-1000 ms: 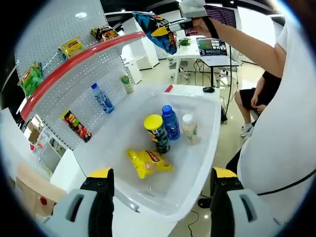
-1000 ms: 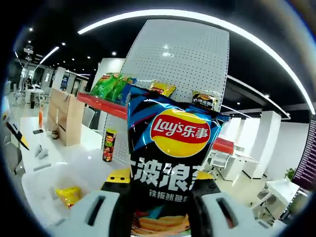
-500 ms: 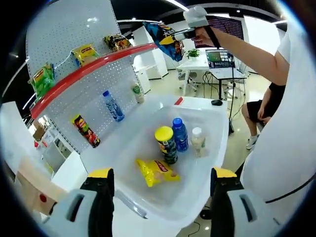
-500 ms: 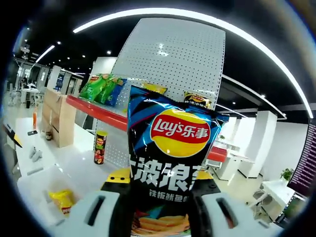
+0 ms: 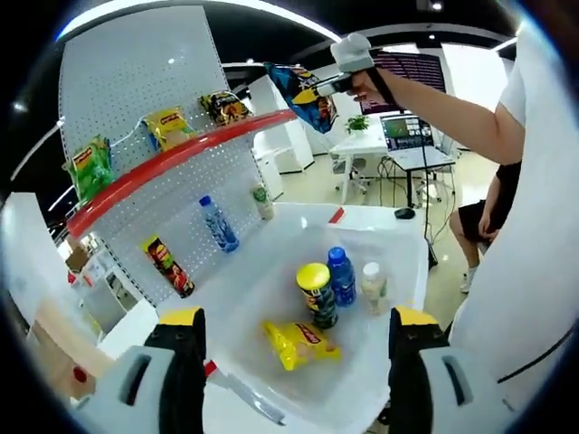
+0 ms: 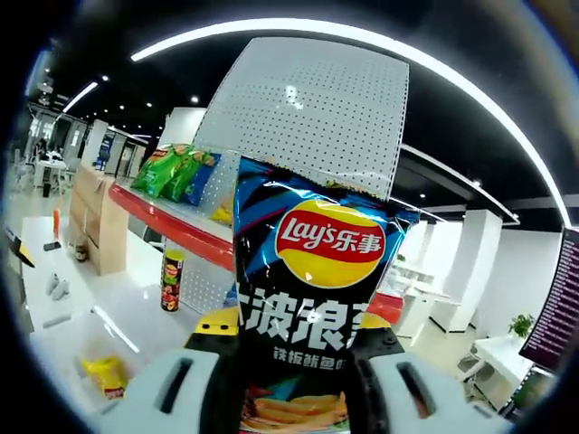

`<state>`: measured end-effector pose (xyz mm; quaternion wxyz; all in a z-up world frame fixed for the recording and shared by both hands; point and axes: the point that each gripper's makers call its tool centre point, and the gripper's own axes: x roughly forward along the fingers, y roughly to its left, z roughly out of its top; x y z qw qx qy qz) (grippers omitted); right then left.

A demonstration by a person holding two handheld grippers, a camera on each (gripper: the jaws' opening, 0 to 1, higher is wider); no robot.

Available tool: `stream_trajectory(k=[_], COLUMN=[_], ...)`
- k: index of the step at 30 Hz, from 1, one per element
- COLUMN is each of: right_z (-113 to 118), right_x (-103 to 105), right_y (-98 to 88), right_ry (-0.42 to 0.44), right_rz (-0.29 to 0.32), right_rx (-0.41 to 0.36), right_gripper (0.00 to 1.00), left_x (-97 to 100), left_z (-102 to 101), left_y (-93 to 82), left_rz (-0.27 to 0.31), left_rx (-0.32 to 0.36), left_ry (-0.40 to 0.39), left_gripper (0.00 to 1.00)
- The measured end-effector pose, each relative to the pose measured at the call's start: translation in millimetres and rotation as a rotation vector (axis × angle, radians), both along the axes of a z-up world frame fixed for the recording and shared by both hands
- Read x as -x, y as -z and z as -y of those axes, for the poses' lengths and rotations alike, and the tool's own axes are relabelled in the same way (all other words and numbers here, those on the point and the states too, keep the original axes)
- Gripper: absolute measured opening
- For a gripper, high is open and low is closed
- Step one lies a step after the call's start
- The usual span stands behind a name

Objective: Place the items from the shopping basket onto the snack and drink counter

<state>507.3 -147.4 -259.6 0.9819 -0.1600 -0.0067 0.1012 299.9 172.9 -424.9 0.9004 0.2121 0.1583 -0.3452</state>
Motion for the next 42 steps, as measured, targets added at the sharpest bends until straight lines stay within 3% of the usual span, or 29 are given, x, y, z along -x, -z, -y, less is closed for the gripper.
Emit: stream_trajectory(k=[4, 26, 32, 42], right_z=[1, 8, 10, 25], right_x=[-3, -22, -33, -60], right_y=[-9.5, -55.5, -68.8, -85.0], right_ry=[-0.004, 0.010, 0.016, 0.053], right_rz=[0.009, 0.064, 0.078, 0.077], right_rx=[0.004, -0.017, -0.018, -0.047], right_gripper=[0.41, 0.41, 0.41, 0.41], left_x=[-5.4, -22.0, -27.9, -39.0], left_z=[-2, -8, -8, -8], left_y=[-12.8, -22.2, -23.3, -27.2], left_rz=[0.029, 0.077, 0.104, 0.103], left_rx=[0.060, 0.112, 0.095, 0.130], left_ry=[-0.015, -0.063, -0.078, -0.084], left_gripper=[0.84, 0.83, 0.82, 0.82])
